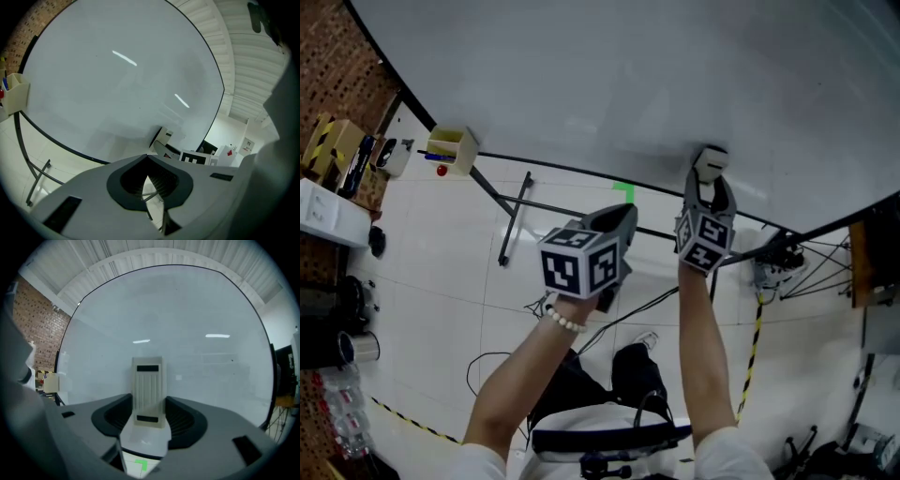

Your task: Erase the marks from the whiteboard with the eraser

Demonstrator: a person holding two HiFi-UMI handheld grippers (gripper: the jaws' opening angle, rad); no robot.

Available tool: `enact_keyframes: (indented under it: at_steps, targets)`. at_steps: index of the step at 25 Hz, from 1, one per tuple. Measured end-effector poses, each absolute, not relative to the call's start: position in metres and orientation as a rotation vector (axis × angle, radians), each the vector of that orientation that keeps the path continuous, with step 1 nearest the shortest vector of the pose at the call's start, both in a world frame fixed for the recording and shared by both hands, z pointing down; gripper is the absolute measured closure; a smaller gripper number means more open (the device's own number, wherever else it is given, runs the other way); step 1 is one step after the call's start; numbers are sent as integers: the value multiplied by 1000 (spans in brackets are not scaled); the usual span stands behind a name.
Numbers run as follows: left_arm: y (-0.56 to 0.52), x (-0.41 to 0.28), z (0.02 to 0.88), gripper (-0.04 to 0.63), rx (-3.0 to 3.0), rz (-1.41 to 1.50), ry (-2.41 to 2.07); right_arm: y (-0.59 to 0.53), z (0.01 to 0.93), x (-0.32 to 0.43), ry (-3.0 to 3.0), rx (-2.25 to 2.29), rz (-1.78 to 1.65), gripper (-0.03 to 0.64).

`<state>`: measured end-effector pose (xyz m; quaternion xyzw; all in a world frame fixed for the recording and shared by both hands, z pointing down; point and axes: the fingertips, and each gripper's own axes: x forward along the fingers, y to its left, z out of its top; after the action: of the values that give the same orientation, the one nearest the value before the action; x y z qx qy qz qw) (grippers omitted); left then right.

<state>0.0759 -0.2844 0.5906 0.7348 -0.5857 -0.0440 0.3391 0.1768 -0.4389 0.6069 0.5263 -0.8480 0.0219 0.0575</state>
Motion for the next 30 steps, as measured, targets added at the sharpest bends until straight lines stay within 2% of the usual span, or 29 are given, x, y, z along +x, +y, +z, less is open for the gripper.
enact_keyframes:
  at_steps: [30]
  targets:
    - [-163, -234, 608, 607, 1794, -115, -1651, -328, 635, -204, -2658, 1444, 112, 362]
